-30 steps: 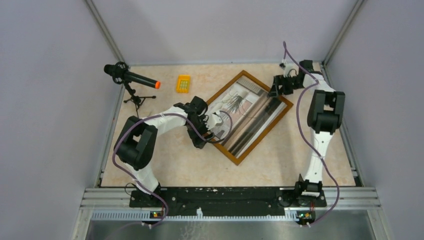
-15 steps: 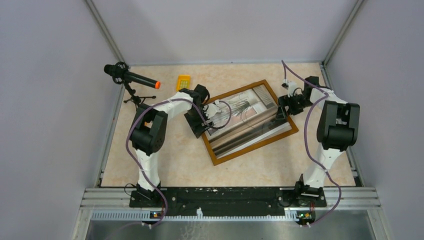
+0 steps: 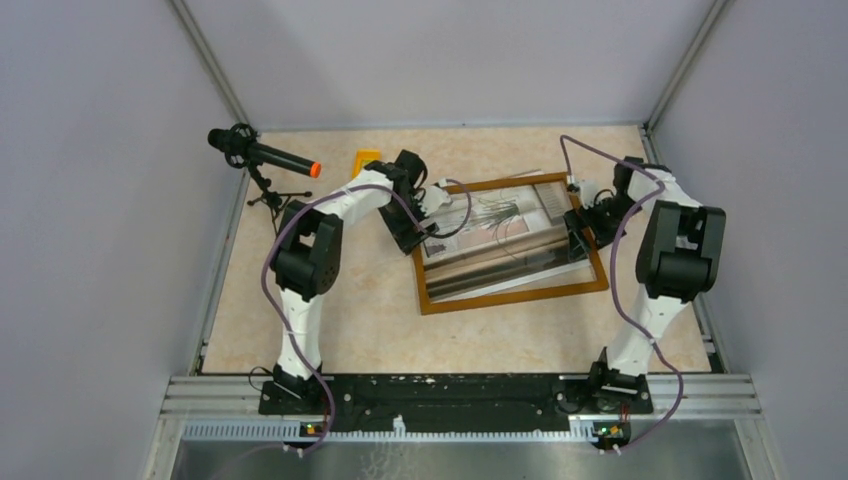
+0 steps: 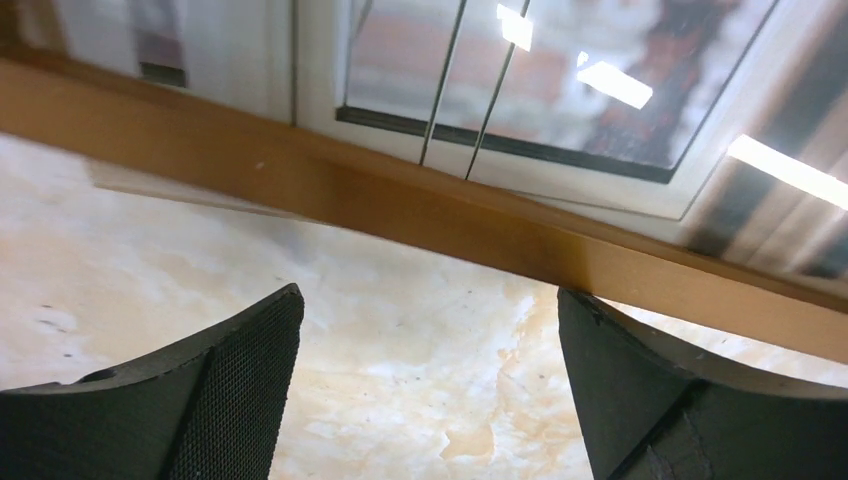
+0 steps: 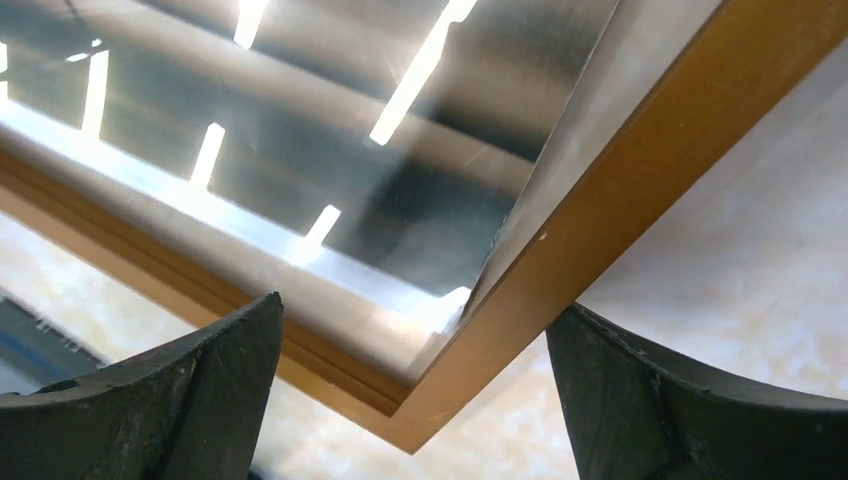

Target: Take the photo out of the frame

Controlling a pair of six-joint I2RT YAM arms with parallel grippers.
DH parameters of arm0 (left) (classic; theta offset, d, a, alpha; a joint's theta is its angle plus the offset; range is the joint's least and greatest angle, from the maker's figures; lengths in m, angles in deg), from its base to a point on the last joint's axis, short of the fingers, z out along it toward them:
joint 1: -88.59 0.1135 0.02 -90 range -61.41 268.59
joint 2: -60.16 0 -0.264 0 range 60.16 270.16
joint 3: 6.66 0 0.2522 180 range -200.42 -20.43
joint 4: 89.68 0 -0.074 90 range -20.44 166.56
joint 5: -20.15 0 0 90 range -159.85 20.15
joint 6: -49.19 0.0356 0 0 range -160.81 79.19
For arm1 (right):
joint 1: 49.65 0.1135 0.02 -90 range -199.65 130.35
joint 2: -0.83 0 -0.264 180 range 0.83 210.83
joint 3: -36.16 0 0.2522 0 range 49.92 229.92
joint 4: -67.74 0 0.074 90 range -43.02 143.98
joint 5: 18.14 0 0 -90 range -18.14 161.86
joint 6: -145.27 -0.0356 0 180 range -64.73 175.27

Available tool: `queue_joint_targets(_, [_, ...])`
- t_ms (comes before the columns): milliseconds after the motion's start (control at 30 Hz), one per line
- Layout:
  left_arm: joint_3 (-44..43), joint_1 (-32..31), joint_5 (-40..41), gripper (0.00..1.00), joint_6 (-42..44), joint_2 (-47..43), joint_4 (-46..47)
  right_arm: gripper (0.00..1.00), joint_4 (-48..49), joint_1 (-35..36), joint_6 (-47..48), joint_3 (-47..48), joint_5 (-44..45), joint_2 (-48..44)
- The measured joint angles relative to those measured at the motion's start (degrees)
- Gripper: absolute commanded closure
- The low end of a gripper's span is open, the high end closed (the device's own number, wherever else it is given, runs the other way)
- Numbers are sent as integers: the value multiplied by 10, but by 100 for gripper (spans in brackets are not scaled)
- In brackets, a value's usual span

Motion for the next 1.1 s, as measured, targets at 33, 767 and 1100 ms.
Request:
queue_joint_targets(33, [0, 0, -5, 1, -3, -5, 9, 1, -32, -4, 1, 18, 3, 9])
queue_joint_targets(767, [202, -291, 47, 1, -6, -200, 138, 1, -2, 153, -119, 616, 2, 303])
queue_joint_targets(1100, [254, -392, 150, 1, -2, -196, 250, 15, 163, 205, -136, 618, 90, 385])
